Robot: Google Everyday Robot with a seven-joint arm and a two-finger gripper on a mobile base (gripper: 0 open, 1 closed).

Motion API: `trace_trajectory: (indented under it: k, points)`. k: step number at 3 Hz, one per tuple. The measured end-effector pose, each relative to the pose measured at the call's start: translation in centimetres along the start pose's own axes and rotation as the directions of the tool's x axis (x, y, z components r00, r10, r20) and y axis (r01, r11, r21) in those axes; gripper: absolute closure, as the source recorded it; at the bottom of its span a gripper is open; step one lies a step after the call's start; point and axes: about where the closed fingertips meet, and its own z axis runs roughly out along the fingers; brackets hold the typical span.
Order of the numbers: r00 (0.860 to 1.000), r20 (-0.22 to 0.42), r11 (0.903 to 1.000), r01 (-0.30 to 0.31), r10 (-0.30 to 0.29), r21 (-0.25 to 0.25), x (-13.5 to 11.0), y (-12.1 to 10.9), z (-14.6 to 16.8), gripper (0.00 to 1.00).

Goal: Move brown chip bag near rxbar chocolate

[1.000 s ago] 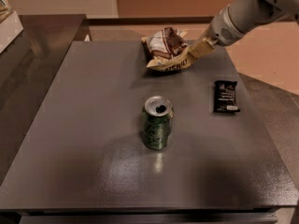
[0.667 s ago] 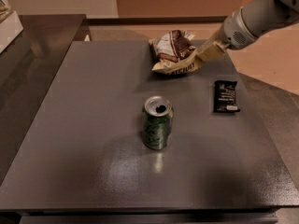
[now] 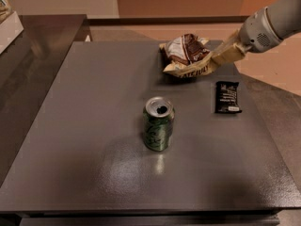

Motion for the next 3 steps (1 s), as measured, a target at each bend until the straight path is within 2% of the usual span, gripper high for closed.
trace_trajectory:
  k: [2,3]
  points:
    - [1.000,0.018,0.9998,-0.016,0.016,-0.008,0.42,0.34,-0.67,0.12]
    - [1.000,0.018,0.9998,-0.015,0.015,-0.011,0.38,0.38,-0.43,0.00]
